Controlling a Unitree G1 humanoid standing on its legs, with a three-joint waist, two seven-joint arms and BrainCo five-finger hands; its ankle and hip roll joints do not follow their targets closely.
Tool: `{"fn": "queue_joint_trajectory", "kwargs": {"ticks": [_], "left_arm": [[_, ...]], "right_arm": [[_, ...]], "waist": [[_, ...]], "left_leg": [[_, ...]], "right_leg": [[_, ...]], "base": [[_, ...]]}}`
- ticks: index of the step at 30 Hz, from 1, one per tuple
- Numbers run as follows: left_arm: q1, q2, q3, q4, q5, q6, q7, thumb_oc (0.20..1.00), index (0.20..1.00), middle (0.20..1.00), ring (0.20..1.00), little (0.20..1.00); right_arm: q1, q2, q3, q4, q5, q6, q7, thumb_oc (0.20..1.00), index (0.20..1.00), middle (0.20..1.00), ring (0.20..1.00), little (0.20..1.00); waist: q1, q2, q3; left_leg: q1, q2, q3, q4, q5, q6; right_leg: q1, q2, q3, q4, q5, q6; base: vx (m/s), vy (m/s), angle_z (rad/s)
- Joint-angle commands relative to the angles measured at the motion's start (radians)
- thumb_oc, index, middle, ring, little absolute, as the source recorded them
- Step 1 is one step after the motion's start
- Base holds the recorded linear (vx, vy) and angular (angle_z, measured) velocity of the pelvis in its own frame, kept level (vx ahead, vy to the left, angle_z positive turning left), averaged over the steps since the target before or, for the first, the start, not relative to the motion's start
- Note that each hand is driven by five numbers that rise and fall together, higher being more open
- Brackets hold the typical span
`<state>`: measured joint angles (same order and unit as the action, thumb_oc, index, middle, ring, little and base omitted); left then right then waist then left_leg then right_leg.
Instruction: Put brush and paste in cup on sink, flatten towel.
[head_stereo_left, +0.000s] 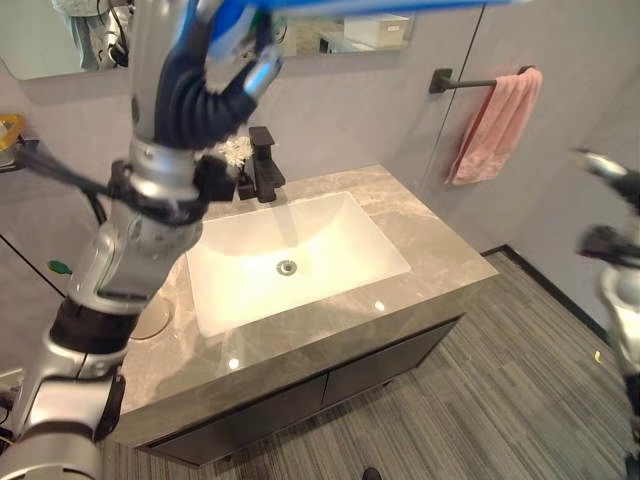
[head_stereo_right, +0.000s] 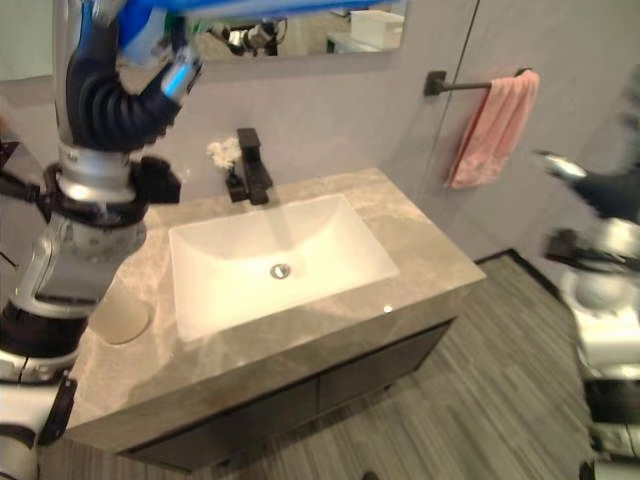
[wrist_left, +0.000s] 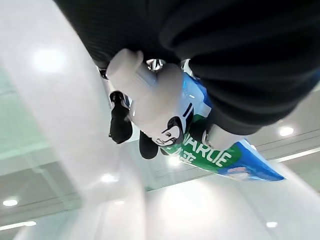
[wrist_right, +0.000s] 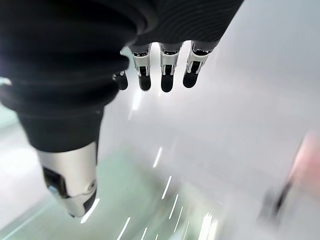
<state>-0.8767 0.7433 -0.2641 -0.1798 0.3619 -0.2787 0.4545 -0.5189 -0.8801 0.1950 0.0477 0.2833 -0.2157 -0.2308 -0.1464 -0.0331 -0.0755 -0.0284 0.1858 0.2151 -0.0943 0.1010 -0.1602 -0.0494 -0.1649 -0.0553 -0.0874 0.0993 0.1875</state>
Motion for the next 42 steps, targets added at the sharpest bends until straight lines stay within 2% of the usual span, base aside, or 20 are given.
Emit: {"fn": "queue_joint_trajectory", "kwargs": {"ticks": [1, 2, 3, 4, 5, 6, 8, 11, 14, 23, 28, 34, 39, 40, 41, 42], "left_arm": [[-0.055, 0.022, 0.026, -0.007, -0.09, 0.021, 0.004, 0.2, 0.2, 0.2, 0.2, 0.2], [-0.053, 0.026, 0.028, -0.007, -0.091, 0.021, 0.003, 0.2, 0.2, 0.2, 0.2, 0.2], [-0.06, 0.024, 0.02, -0.009, -0.099, 0.016, 0.002, 0.2, 0.2, 0.2, 0.2, 0.2], [-0.058, 0.04, 0.013, -0.012, -0.107, 0.016, -0.006, 0.2, 0.2, 0.2, 0.2, 0.2], [-0.057, 0.041, 0.014, -0.012, -0.107, 0.016, -0.006, 0.2, 0.2, 0.2, 0.2, 0.2], [-0.035, 0.056, 0.01, -0.018, -0.112, 0.016, -0.02, 0.2, 0.2, 0.2, 0.2, 0.2], [-0.017, 0.059, 0.011, -0.02, -0.121, 0.014, -0.027, 0.2, 0.2, 0.2, 0.2, 0.2], [0.063, 0.043, 0.017, -0.033, -0.181, -0.012, -0.036, 0.2, 0.2, 0.2, 0.2, 0.2], [0.103, 0.035, -0.002, -0.035, -0.226, -0.031, -0.054, 0.2, 0.2, 0.2, 0.2, 0.2], [0.198, 0.01, -0.01, -0.027, -0.256, -0.032, -0.079, 0.2, 0.2, 0.2, 0.2, 0.2], [0.255, -0.011, -0.017, -0.02, -0.275, -0.023, -0.097, 0.2, 0.2, 0.2, 0.2, 0.2], [0.312, -0.022, -0.019, -0.026, -0.274, -0.012, -0.118, 0.2, 0.2, 0.2, 0.2, 0.2], [0.355, -0.022, -0.01, -0.037, -0.282, -0.009, -0.127, 0.2, 0.2, 0.2, 0.2, 0.2], [0.365, -0.021, -0.008, -0.037, -0.283, -0.009, -0.13, 0.2, 0.2, 0.2, 0.2, 0.2], [0.372, -0.02, -0.004, -0.04, -0.282, -0.01, -0.13, 0.2, 0.2, 0.2, 0.2, 0.2], [0.377, -0.019, -0.003, -0.041, -0.278, -0.008, -0.128, 0.2, 0.2, 0.2, 0.2, 0.2]], "right_arm": [[-0.138, 0.041, 0.062, -0.003, 0.211, 0.0, 0.132, 1.0, 1.0, 1.0, 1.0, 1.0], [-0.145, 0.044, 0.067, 0.004, 0.215, -0.003, 0.134, 1.0, 1.0, 1.0, 1.0, 1.0], [-0.172, 0.09, 0.099, 0.014, 0.274, -0.006, 0.145, 1.0, 1.0, 1.0, 1.0, 1.0], [-0.229, 0.189, 0.181, -0.001, 0.394, -0.013, 0.196, 1.0, 1.0, 1.0, 1.0, 1.0], [-0.23, 0.19, 0.182, -0.001, 0.394, -0.013, 0.197, 1.0, 1.0, 1.0, 1.0, 1.0], [-0.26, 0.26, 0.23, -0.069, 0.461, -0.026, 0.237, 1.0, 1.0, 1.0, 1.0, 1.0], [-0.28, 0.289, 0.239, -0.069, 0.459, -0.029, 0.237, 1.0, 1.0, 1.0, 1.0, 1.0], [-0.332, 0.421, 0.216, -0.097, 0.478, -0.093, 0.207, 1.0, 1.0, 1.0, 1.0, 1.0], [-0.351, 0.472, 0.203, -0.133, 0.478, -0.124, 0.182, 1.0, 1.0, 1.0, 1.0, 1.0], [-0.367, 0.55, 0.197, -0.197, 0.527, -0.165, 0.175, 1.0, 1.0, 1.0, 1.0, 1.0], [-0.354, 0.593, 0.245, -0.23, 0.641, -0.158, 0.215, 1.0, 1.0, 1.0, 1.0, 1.0], [-0.325, 0.606, 0.269, -0.257, 0.718, -0.151, 0.239, 1.0, 1.0, 1.0, 1.0, 1.0], [-0.307, 0.603, 0.26, -0.263, 0.717, -0.154, 0.231, 1.0, 1.0, 1.0, 1.0, 1.0], [-0.303, 0.605, 0.259, -0.263, 0.718, -0.155, 0.23, 0.959, 0.959, 0.959, 0.959, 0.959], [-0.299, 0.606, 0.258, -0.26, 0.718, -0.155, 0.228, 0.762, 0.762, 0.762, 0.762, 0.762], [-0.295, 0.606, 0.262, -0.256, 0.716, -0.153, 0.227, 0.664, 0.664, 0.664, 0.664, 0.664]], "waist": [[0.06, -0.03, 0.014], [0.057, -0.03, 0.015], [0.068, -0.029, 0.014], [0.083, -0.028, 0.018], [0.081, -0.028, 0.018], [0.099, -0.024, 0.022], [0.106, -0.023, 0.021], [0.125, -0.015, 0.022], [0.132, -0.013, 0.024], [0.145, -0.017, 0.031], [0.154, -0.026, 0.037], [0.161, -0.034, 0.041], [0.165, -0.041, 0.042], [0.166, -0.043, 0.043], [0.167, -0.044, 0.043], [0.168, -0.046, 0.044]], "left_leg": [[0.086, 0.026, 0.021, 0.007, -0.076, -0.021], [0.087, 0.026, 0.021, 0.007, -0.076, -0.022], [0.088, 0.025, 0.019, 0.007, -0.074, -0.021], [0.09, 0.024, 0.014, 0.007, -0.072, -0.022], [0.089, 0.024, 0.014, 0.007, -0.072, -0.022], [0.094, 0.025, 0.01, 0.007, -0.075, -0.025], [0.087, 0.024, 0.004, 0.007, -0.068, -0.024], [0.08, 0.022, -0.011, 0.007, -0.062, -0.026], [0.072, 0.022, -0.027, 0.007, -0.06, -0.026], [0.062, 0.021, -0.047, 0.007, -0.058, -0.026], [0.058, 0.023, -0.045, 0.007, -0.055, -0.025], [0.047, 0.024, -0.049, 0.007, -0.051, -0.024], [0.038, 0.024, -0.052, 0.007, -0.05, -0.023], [0.036, 0.024, -0.052, 0.007, -0.05, -0.022], [0.034, 0.023, -0.053, 0.007, -0.05, -0.022], [0.033, 0.023, -0.054, 0.007, -0.049, -0.022]], "right_leg": [[-0.033, -0.057, -0.054, 0.0, 0.037, 0.04], [-0.032, -0.057, -0.054, 0.0, 0.037, 0.04], [-0.029, -0.058, -0.056, 0.0, 0.037, 0.038], [-0.02, -0.059, -0.061, 0.0, 0.035, 0.035], [-0.021, -0.059, -0.061, 0.0, 0.035, 0.036], [-0.01, -0.059, -0.069, 0.0, 0.028, 0.035], [-0.011, -0.062, -0.072, 0.0, 0.031, 0.033], [-0.001, -0.066, -0.092, 0.0, 0.029, 0.028], [0.003, -0.067, -0.102, 0.0, 0.026, 0.024], [0.016, -0.068, -0.121, 0.0, 0.017, 0.019], [0.01, -0.066, -0.122, 0.0, 0.017, 0.016], [0.003, -0.064, -0.123, 0.0, 0.016, 0.014], [-0.003, -0.065, -0.126, 0.0, 0.017, 0.013], [-0.004, -0.066, -0.126, 0.0, 0.018, 0.014], [-0.005, -0.066, -0.127, 0.0, 0.018, 0.013], [-0.006, -0.067, -0.127, 0.0, 0.02, 0.013]], "base": [[-0.01, -0.003, -0.06], [-0.01, 0.0, -0.07], [0.0, 0.0, 0.0], [-0.01, -0.005, 0.06], [0.01, -0.008, 0.1], [0.0, -0.004, 0.12], [0.0, 0.001, 0.17], [0.02, 0.004, 0.18], [0.01, -0.007, 0.19], [0.01, -0.004, 0.09], [0.0, 0.0, 0.0], [0.0, 0.0, 0.0], [0.0, 0.013, 0.08], [0.0, 0.0, 0.0], [0.0, 0.0, 0.0], [0.0, 0.0, 0.0]]}}
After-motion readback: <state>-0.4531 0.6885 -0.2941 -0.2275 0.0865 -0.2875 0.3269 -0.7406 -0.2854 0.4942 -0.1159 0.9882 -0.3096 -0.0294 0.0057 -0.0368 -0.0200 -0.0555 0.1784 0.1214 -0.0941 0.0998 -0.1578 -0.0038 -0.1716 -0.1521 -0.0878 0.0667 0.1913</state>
